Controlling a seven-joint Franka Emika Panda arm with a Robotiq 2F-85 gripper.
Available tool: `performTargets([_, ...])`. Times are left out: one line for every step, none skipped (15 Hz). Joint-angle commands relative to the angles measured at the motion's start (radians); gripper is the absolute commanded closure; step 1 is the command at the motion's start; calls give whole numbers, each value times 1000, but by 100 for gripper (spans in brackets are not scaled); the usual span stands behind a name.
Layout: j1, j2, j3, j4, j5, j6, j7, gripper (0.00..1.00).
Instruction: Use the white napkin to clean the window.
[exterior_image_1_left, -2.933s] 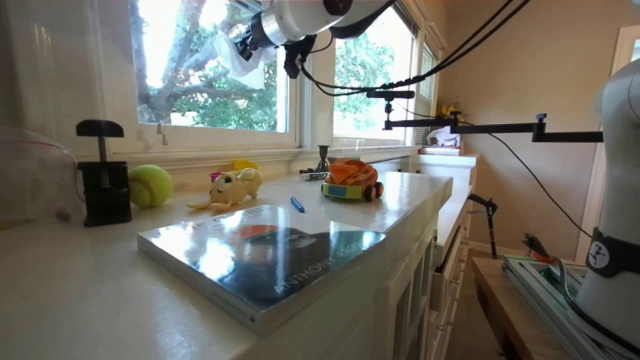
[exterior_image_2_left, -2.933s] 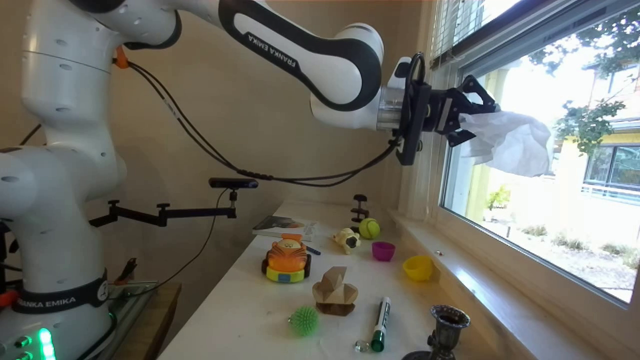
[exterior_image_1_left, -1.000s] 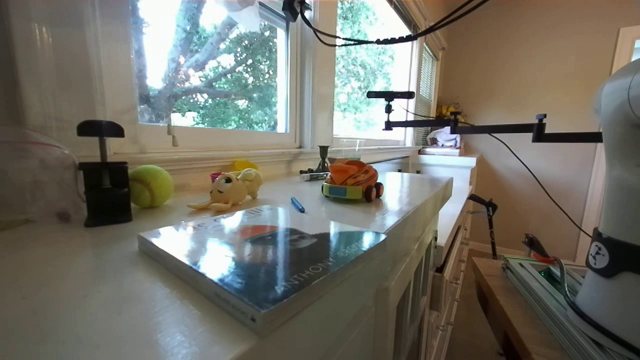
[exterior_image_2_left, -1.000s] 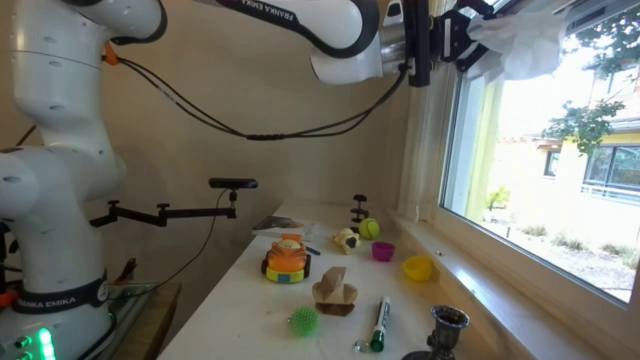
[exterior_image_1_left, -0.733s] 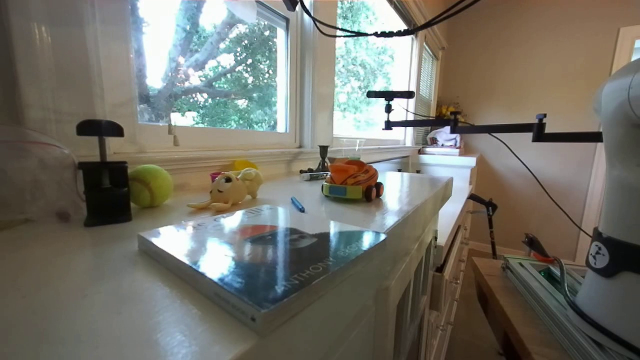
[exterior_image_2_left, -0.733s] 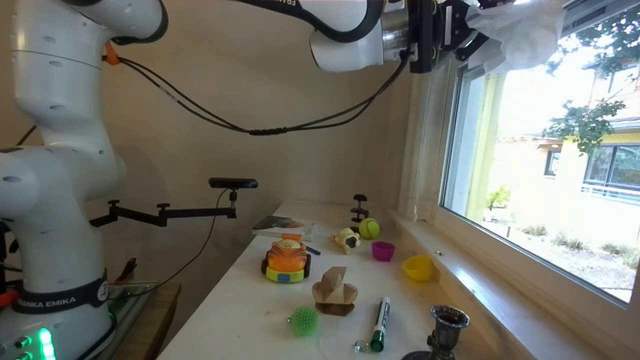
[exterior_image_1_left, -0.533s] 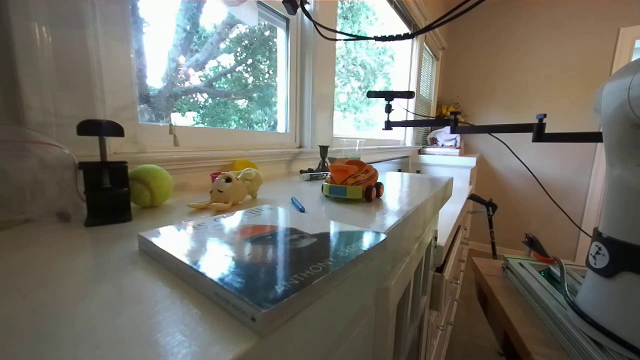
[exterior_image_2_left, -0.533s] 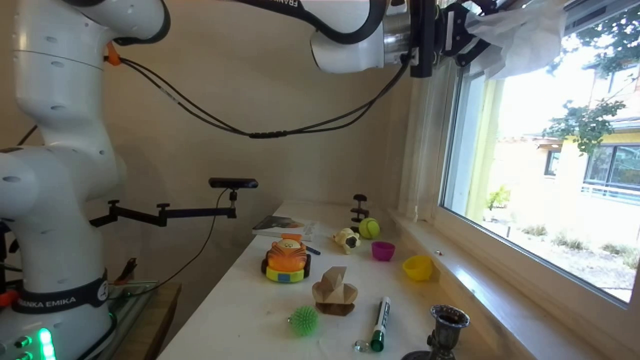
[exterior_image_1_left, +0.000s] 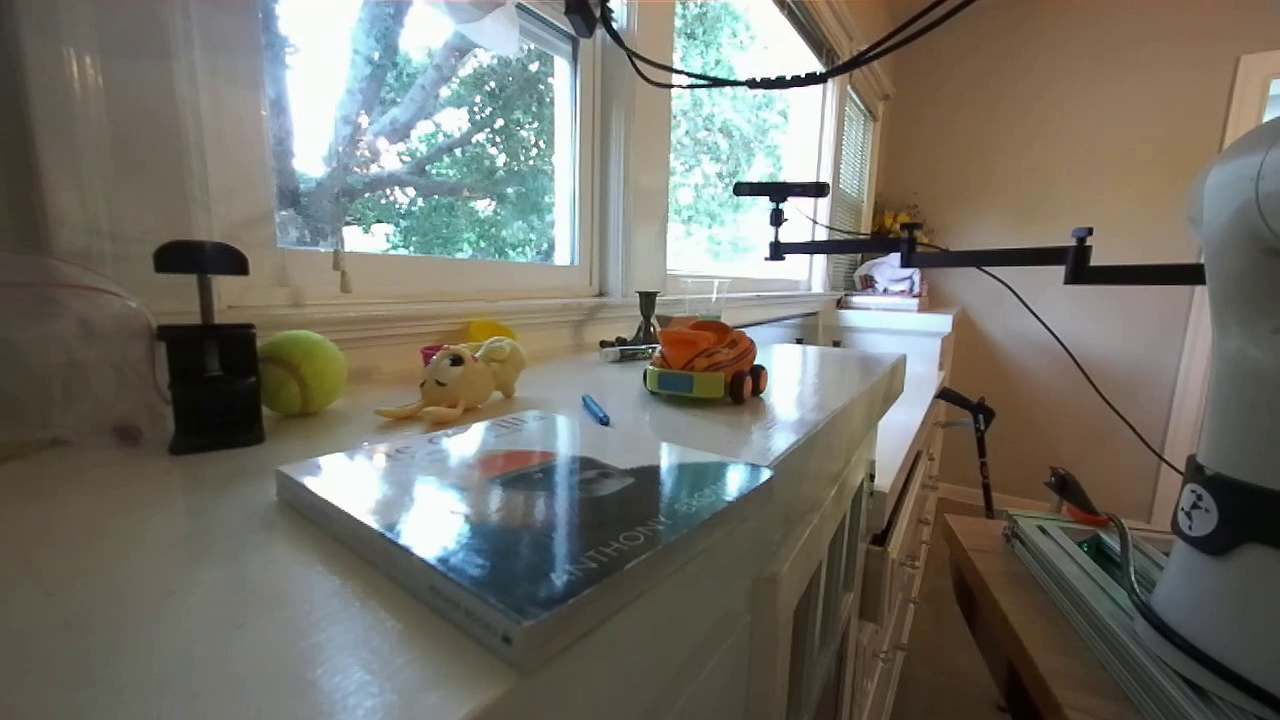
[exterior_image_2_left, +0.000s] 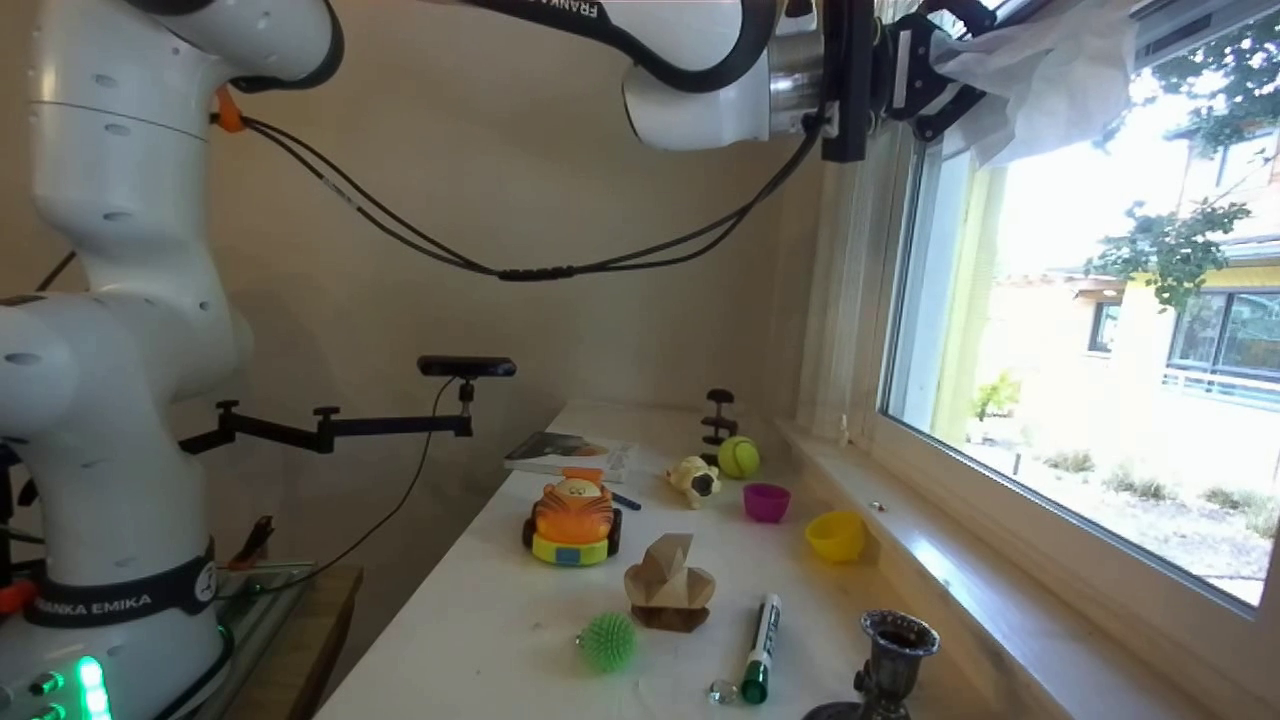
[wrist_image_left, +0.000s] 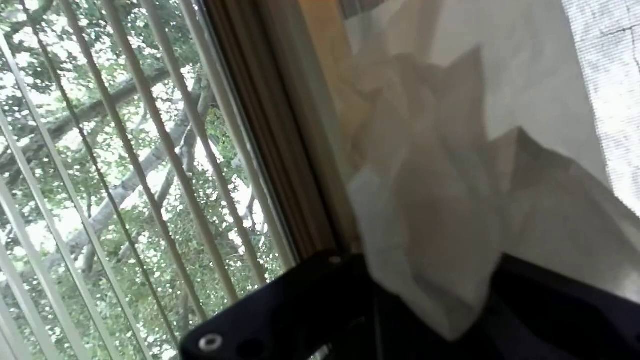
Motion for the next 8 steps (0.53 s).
performTargets([-5,4,-3,-26,-10,39,16,99])
performTargets([-5,3,-3,-34,-10,41,17,99])
performTargets([-5,1,-3,-42,-10,43,20,99])
performTargets([-5,-1,-3,-49,-10,43,18,99])
performTargets([-3,-3,-1,-58,-10,47,17,99])
performTargets([-4,-18,-1,-72,-10,58,20,99])
performTargets([0,-21,2,-77,-10,64,14,99])
performTargets([5,-12,6,-80,-10,70,14,99])
